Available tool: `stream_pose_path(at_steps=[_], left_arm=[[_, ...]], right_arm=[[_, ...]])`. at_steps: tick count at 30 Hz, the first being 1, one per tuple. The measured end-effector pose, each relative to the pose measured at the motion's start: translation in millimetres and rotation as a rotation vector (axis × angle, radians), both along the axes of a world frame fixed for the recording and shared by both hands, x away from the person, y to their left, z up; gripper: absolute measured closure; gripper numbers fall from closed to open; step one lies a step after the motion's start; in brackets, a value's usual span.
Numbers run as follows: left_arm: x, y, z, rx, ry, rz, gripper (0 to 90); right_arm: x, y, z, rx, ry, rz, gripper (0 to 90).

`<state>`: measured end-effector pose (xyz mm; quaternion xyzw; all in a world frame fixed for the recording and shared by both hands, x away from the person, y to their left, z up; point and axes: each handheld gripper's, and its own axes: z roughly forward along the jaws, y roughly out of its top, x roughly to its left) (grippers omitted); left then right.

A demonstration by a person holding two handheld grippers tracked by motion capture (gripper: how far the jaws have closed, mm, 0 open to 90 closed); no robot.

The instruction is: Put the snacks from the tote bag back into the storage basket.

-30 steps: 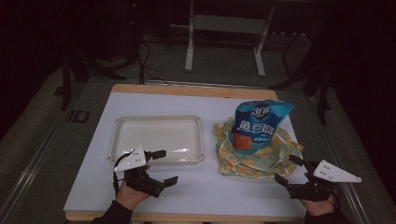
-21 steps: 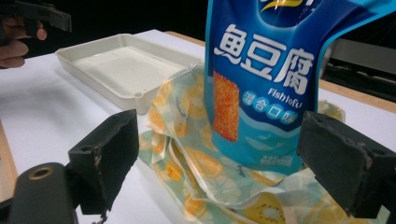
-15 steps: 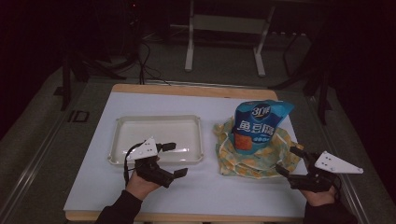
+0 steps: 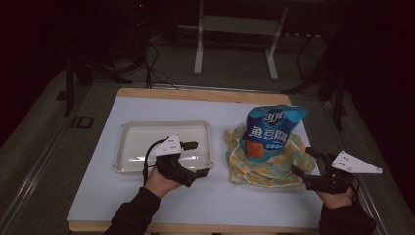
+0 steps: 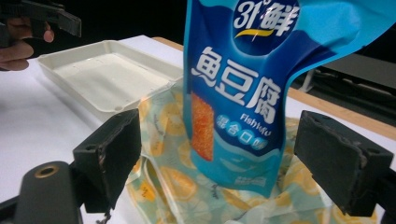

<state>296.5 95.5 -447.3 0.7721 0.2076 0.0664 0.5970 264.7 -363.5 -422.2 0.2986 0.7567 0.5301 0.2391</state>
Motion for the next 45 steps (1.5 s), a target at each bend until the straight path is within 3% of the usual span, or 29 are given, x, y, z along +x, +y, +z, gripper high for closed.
stream_pose_path(at_steps=[13, 23, 39, 42, 45], left_arm=[[24.8, -40.5, 7.2, 0.031, -0.005, -0.034, 1.2], [42.4, -61.0, 9.5, 0.045, -0.001, -0.016, 1.5], [68.7, -91.9, 7.9, 0.078, 0.007, -0.002, 11.5], [73.8, -102.1, 9.0, 0.11, -0.001, 0.02, 14.7], [76.9, -108.4, 9.6, 0.112, 0.001, 0.022, 15.1]], right_arm=[[13.7, -0.3, 4.8, -0.011, 0.0, -0.016, 15.6], [30.2, 0.7, 3.2, -0.017, 0.01, -0.028, 19.3], [51.2, 5.9, 0.1, -0.028, 0.03, -0.04, 23.5], [55.7, 6.1, -1.8, -0.026, 0.036, -0.068, 25.2], [60.1, 5.7, -3.8, -0.029, 0.043, -0.083, 27.6]])
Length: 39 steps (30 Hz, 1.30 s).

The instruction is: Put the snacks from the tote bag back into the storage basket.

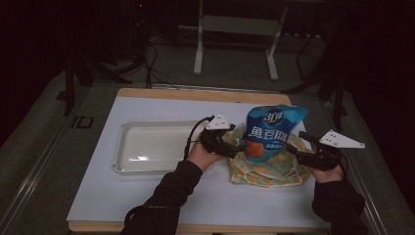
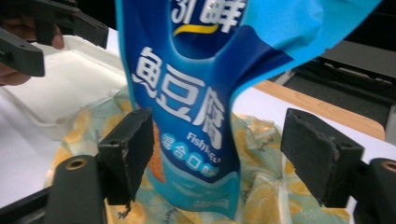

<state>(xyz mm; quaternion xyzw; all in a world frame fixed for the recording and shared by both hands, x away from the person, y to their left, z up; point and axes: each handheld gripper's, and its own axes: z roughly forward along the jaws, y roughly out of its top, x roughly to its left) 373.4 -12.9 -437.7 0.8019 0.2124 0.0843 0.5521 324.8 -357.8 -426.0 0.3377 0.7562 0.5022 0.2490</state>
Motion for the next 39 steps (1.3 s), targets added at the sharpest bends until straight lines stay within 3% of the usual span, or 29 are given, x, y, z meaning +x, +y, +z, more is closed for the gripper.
stream_pose_path(at_steps=[4, 17, 21, 27, 34, 39], left_arm=[[6.9, -9.3, 2.0, 0.008, 0.009, -0.003, 15.1], [22.3, -30.1, -0.3, 0.007, 0.016, 0.054, 16.3], [23.2, -34.0, -1.7, -0.022, 0.005, 0.084, 29.7], [27.9, -43.8, -5.2, -0.007, 0.026, 0.117, 38.6], [27.9, -49.6, -8.2, -0.004, 0.013, 0.137, 55.7], [27.0, -54.5, -7.5, 0.002, 0.006, 0.144, 58.7]], right_arm=[[6.3, 0.4, -1.7, -0.008, 0.012, -0.014, 27.6], [27.3, 5.8, -4.4, 0.007, 0.039, -0.033, 31.1], [31.0, 9.9, -6.7, 0.012, 0.037, -0.027, 34.1], [34.1, 14.1, -9.9, 0.008, 0.05, -0.03, 41.1], [35.0, 17.7, -8.0, -0.008, 0.042, -0.043, 59.9], [35.8, 22.8, -9.9, -0.027, 0.047, -0.043, 68.3]])
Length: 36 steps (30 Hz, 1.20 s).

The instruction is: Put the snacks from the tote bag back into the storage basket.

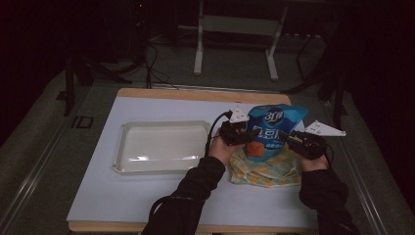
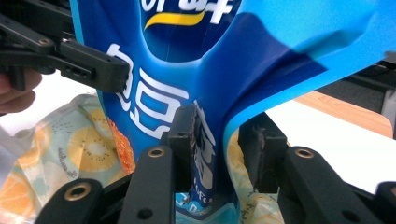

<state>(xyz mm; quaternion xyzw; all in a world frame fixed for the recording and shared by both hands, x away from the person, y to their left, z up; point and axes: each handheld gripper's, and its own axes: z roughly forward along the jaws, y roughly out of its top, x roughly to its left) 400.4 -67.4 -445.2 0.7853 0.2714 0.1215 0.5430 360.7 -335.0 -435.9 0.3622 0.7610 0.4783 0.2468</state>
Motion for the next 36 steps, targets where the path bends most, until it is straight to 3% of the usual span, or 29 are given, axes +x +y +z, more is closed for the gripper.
stream_pose_path(at_steps=[3, 6, 12, 21, 26, 36], left_arm=[[-1.1, -2.7, 1.4, 0.008, -0.002, 0.024, 61.5], [-3.2, -5.9, 2.4, 0.023, -0.007, 0.047, 66.4], [-3.5, -5.4, 0.9, 0.002, 0.005, 0.039, 74.3], [-2.6, -5.0, 3.0, 0.011, 0.032, 0.038, 85.6], [-3.6, -7.5, 6.7, 0.036, 0.037, 0.029, 87.2], [-5.2, -11.2, 17.3, 0.04, 0.04, 0.016, 87.8]], right_arm=[[0.8, 2.3, -1.9, 0.021, 0.011, 0.002, 76.0], [-0.3, 7.2, -1.8, 0.002, -0.002, -0.008, 80.6], [-2.3, 11.9, -1.6, -0.016, -0.004, -0.023, 86.4], [-5.7, 15.5, -2.0, -0.02, -0.013, -0.036, 88.4], [-7.5, 15.0, -1.1, -0.023, -0.011, -0.039, 88.7], [-12.0, 11.5, 7.0, -0.026, -0.023, -0.043, 89.0]])
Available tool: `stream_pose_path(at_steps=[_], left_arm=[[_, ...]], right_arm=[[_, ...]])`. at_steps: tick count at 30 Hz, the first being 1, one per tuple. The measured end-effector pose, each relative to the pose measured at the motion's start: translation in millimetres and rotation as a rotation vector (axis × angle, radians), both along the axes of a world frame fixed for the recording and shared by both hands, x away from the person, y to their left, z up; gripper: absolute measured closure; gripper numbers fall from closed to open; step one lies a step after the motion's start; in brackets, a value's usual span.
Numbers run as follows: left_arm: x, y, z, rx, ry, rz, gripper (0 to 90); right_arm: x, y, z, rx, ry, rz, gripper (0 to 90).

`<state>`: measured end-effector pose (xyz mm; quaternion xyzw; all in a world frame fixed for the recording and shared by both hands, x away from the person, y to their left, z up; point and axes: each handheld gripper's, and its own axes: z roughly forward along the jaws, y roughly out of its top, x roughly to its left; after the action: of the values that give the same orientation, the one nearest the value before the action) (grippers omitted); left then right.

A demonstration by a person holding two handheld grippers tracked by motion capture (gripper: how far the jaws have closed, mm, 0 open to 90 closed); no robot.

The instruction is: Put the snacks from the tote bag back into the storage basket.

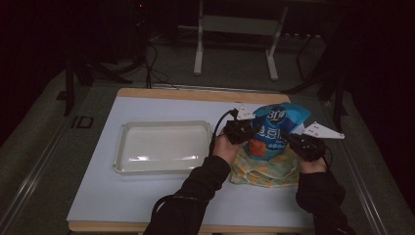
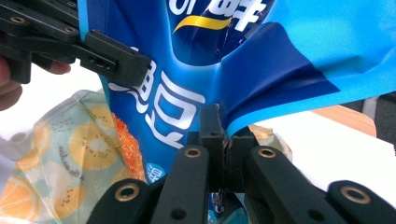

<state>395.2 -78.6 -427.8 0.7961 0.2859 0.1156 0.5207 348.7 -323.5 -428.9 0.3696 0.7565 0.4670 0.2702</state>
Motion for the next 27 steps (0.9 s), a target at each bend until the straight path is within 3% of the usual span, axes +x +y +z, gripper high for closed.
stream_pose_path(at_steps=[27], left_arm=[[-8.6, -3.5, 59.2, 0.002, -0.037, -0.008, 88.4]], right_arm=[[-12.8, -1.0, 53.1, -0.017, -0.076, -0.019, 89.0]])
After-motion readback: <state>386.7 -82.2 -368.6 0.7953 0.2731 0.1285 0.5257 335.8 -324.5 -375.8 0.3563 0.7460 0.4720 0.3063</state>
